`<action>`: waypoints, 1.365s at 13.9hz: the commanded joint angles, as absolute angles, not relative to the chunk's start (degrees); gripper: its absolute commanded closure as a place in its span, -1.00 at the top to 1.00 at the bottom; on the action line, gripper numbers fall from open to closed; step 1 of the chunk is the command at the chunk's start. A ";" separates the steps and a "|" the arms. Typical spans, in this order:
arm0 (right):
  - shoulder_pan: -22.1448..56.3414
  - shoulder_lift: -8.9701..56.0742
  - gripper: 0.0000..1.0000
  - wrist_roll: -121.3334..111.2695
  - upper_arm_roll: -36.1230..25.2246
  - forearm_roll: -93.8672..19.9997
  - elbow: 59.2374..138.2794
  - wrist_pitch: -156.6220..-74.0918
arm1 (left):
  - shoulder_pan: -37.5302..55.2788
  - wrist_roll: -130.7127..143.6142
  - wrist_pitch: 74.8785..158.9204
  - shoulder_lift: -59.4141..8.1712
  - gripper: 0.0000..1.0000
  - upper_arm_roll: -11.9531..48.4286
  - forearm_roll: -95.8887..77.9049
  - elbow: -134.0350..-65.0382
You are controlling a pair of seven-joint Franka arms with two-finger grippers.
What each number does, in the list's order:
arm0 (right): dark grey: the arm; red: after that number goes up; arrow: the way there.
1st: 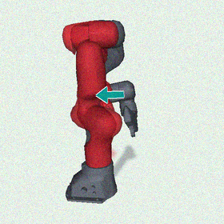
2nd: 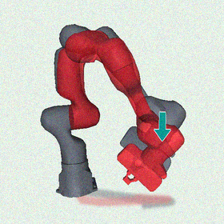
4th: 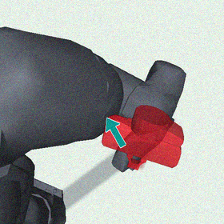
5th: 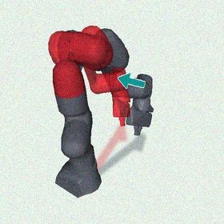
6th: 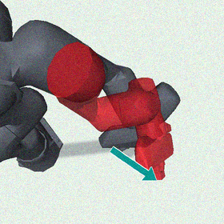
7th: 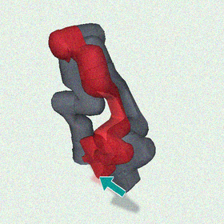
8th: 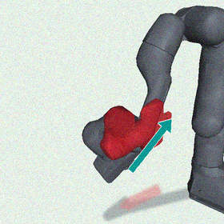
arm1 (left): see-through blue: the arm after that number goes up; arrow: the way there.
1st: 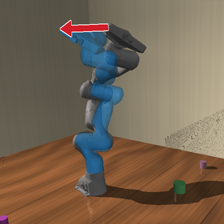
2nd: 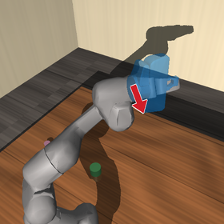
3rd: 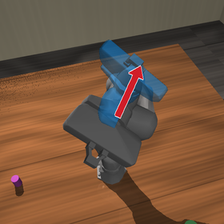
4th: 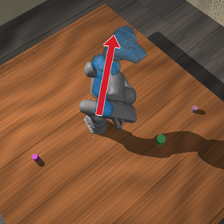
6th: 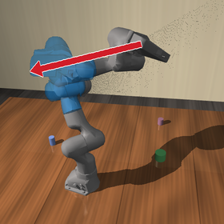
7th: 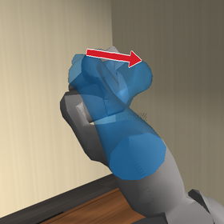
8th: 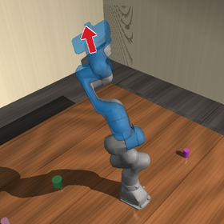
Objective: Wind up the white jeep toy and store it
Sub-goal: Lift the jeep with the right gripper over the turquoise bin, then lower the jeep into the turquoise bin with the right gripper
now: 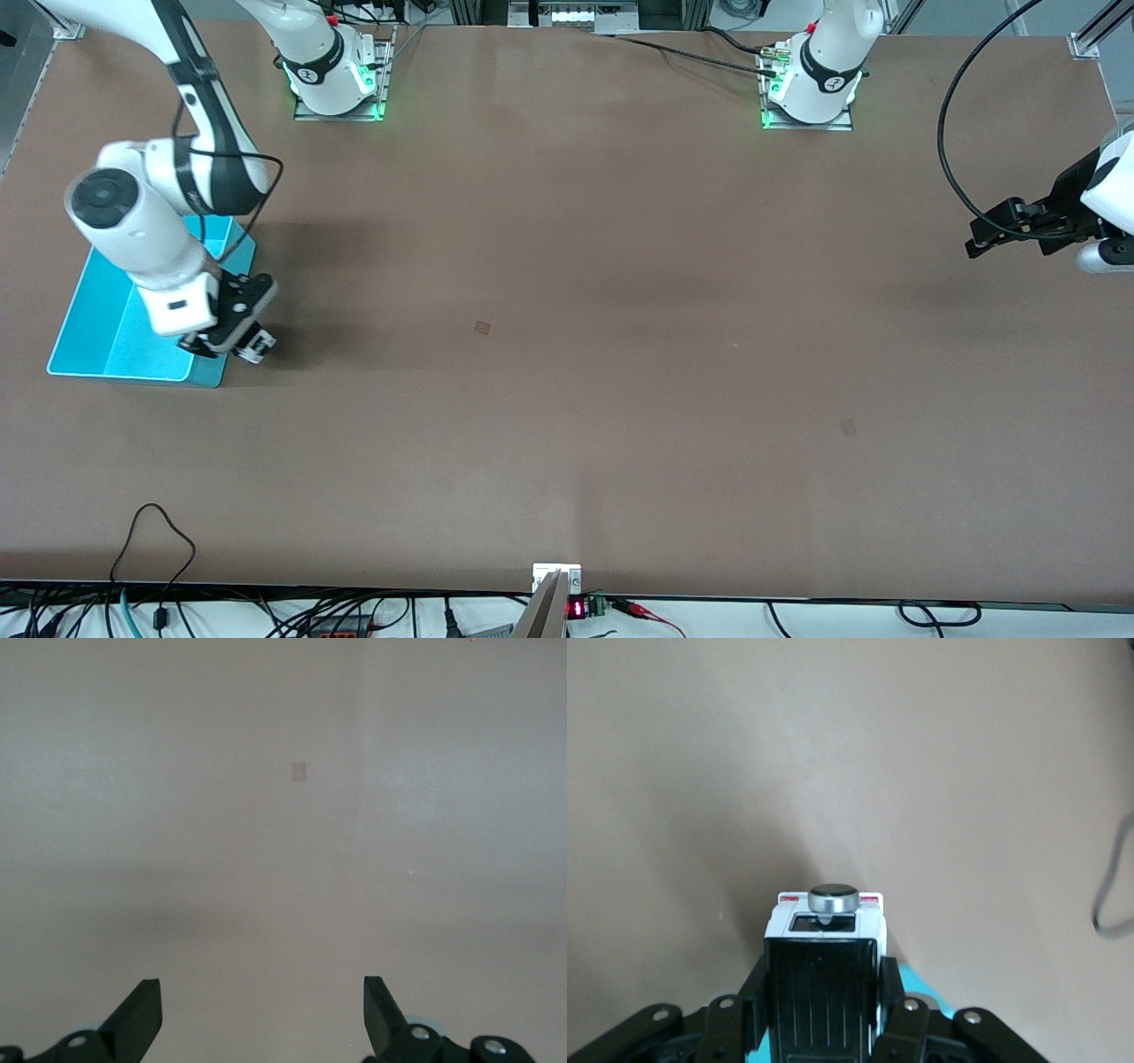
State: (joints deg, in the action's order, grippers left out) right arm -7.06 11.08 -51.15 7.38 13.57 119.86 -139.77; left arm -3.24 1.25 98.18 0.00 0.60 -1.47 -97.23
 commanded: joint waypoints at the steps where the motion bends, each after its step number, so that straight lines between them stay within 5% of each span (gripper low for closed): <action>1: -11.15 7.21 -1.00 -44.15 7.74 12.83 120.15 -134.23 | -3.43 1.14 98.79 0.79 1.00 0.62 -1.76 -97.91; 8: -13.18 8.17 -1.00 -29.03 -2.89 9.58 121.11 -128.67 | -3.08 1.93 96.51 1.49 1.00 1.23 -2.29 -97.91; 19: -15.64 19.24 -1.00 -13.45 -4.13 6.50 121.90 -136.83 | -2.99 1.14 97.29 1.49 1.00 1.23 -2.20 -98.00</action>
